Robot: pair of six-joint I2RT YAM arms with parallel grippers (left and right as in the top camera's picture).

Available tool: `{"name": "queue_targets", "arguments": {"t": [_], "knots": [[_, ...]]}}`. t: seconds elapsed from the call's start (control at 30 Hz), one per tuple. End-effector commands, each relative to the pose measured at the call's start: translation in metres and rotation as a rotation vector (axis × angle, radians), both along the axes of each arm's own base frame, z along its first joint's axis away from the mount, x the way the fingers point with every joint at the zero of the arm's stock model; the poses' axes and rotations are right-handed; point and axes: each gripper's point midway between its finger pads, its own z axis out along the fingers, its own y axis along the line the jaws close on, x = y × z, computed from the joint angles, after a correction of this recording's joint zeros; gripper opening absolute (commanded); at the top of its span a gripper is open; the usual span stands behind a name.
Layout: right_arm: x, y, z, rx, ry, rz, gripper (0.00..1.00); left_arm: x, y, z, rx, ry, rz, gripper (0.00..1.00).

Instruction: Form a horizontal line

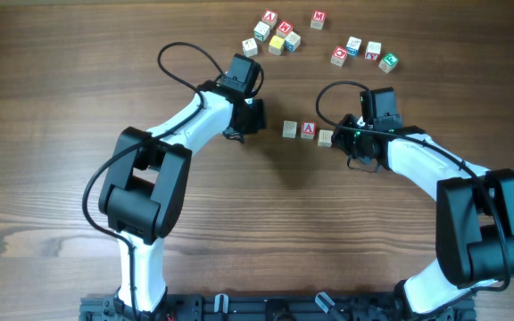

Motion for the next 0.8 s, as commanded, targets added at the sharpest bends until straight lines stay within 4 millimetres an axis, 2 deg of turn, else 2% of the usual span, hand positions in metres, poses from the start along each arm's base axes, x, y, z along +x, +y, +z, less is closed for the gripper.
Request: {"name": "queue_targets", "arguments": {"t": [0.0, 0.07, 0.13, 0.2, 0.4, 0.5, 0.7, 0.77], "knots": [[0.005, 0.011, -0.001, 0.04, -0.027, 0.049, 0.15, -0.029, 0.065, -0.049, 0.248, 0.129, 0.088, 0.04], [0.008, 0.014, 0.002, 0.056, -0.042, 0.053, 0.15, -0.031, 0.078, -0.053, 0.245, 0.15, 0.164, 0.04], [0.007, 0.014, 0.002, 0.059, -0.041, 0.054, 0.15, -0.035, 0.097, -0.059, 0.23, 0.189, 0.326, 0.04], [0.007, 0.015, 0.003, 0.066, -0.039, 0.056, 0.13, -0.037, 0.1, -0.061, 0.227, 0.197, 0.331, 0.04], [0.006, 0.02, 0.004, 0.134, -0.001, -0.019, 0.09, -0.052, 0.096, -0.075, 0.22, 0.212, 0.313, 0.09], [0.01, 0.02, 0.007, 0.138, -0.023, -0.02, 0.09, -0.049, 0.092, -0.075, 0.206, 0.197, 0.308, 0.13], [0.018, 0.027, 0.013, 0.145, -0.068, -0.004, 0.07, -0.045, 0.09, -0.075, 0.194, 0.184, 0.309, 0.14], [0.017, 0.02, 0.009, 0.106, -0.061, -0.026, 0.05, -0.045, 0.09, -0.075, 0.194, 0.185, 0.309, 0.14]]}}
